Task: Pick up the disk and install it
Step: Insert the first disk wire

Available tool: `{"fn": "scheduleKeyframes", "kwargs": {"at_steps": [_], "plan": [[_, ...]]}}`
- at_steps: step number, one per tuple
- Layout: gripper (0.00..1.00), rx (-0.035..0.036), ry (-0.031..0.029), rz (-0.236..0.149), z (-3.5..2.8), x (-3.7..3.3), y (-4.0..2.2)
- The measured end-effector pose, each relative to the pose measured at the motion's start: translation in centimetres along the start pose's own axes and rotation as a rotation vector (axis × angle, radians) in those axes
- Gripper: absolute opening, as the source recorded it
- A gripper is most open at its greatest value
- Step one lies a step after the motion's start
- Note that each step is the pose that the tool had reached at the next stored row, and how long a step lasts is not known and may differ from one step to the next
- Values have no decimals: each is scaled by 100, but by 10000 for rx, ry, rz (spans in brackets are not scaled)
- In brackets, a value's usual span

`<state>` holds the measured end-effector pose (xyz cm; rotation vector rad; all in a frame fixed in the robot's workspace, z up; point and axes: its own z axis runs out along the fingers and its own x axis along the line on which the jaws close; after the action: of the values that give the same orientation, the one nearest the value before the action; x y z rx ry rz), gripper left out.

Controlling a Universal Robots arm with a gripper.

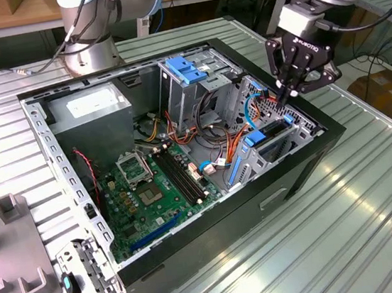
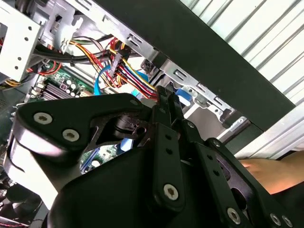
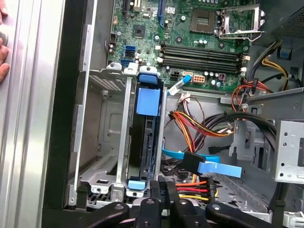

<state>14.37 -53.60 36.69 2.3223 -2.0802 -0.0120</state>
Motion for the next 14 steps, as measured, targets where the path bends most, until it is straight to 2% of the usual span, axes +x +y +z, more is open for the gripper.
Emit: {"fn": "scheduleKeyframes", "kwargs": {"at_steps": [10,11,13,14], "plan": [[17,4,-29,-1,17,19,143],[17,5,-40,-2,24,38,150],[17,15,-131,-3,46,93,169],[17,20,-151,-13,53,96,173]]}}
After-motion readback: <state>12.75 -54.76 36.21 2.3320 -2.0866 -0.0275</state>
